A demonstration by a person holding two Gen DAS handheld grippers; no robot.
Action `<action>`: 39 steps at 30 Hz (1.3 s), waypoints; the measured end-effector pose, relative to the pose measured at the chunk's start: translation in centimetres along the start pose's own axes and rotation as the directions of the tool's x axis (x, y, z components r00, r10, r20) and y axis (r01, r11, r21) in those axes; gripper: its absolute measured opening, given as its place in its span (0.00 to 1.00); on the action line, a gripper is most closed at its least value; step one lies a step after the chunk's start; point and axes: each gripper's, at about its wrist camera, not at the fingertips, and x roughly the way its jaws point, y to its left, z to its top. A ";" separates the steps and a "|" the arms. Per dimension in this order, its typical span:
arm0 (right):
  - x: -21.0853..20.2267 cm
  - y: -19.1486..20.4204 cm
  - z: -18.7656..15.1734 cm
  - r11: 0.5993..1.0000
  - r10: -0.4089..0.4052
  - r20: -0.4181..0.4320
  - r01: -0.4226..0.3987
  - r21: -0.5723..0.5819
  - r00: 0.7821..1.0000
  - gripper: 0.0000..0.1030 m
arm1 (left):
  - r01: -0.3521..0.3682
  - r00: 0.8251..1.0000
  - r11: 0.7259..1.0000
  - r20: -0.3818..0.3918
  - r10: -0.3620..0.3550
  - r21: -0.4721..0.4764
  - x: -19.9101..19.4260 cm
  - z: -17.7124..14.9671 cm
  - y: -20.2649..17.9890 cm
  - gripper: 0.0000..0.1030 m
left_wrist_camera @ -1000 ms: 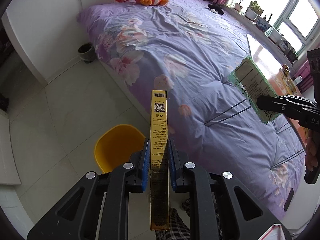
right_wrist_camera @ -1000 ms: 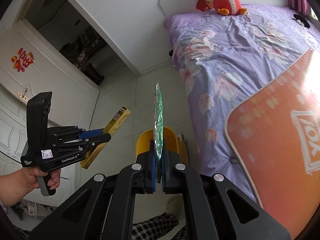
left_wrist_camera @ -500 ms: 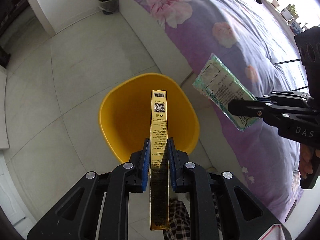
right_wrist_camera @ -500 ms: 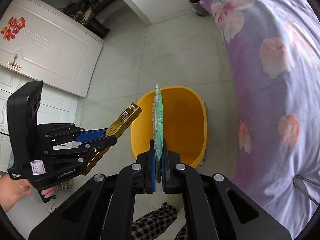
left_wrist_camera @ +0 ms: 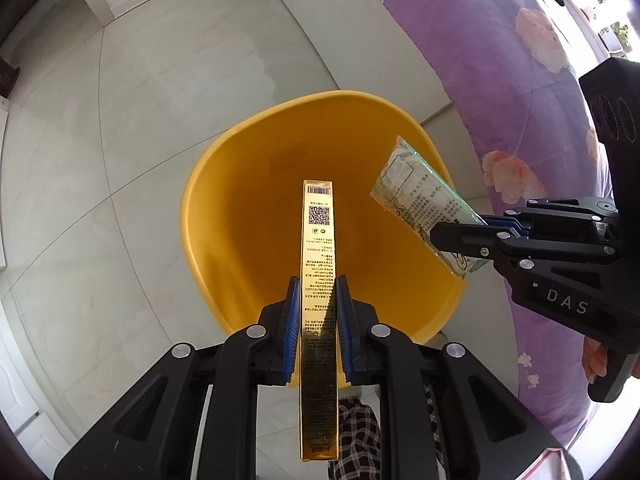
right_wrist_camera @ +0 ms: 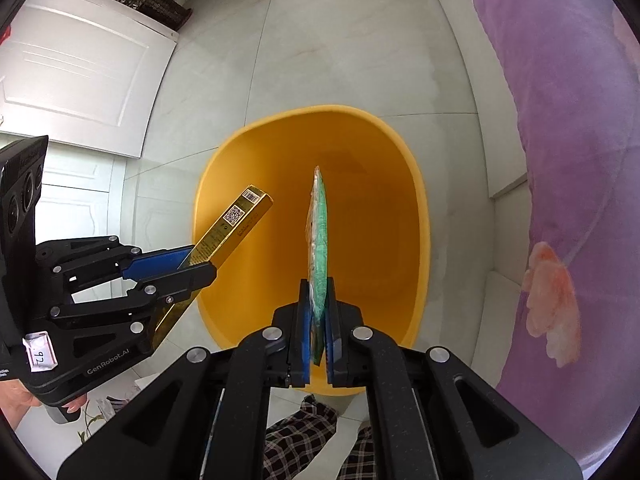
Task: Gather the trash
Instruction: 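Carry both held items over the yellow wastebasket beside the bed, then open both tools to drop the box and packet into the wastebasket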
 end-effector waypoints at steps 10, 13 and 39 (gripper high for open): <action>0.4 -1.0 0.4 0.999 -0.017 0.044 0.016 0.029 0.999 0.35 | -0.025 1.000 1.000 0.019 0.025 -0.018 -0.8 -1.6 0.0 0.53; 0.3 -1.1 0.3 1.000 -0.017 0.044 0.016 0.026 0.999 0.35 | -0.035 0.999 0.999 0.021 0.035 -0.007 -0.9 -1.7 -0.6 0.53; -24.6 5.3 -13.0 0.985 -0.104 0.336 0.051 0.164 0.936 0.35 | -0.090 0.984 0.973 0.169 0.054 0.212 -20.5 -5.4 -8.0 0.52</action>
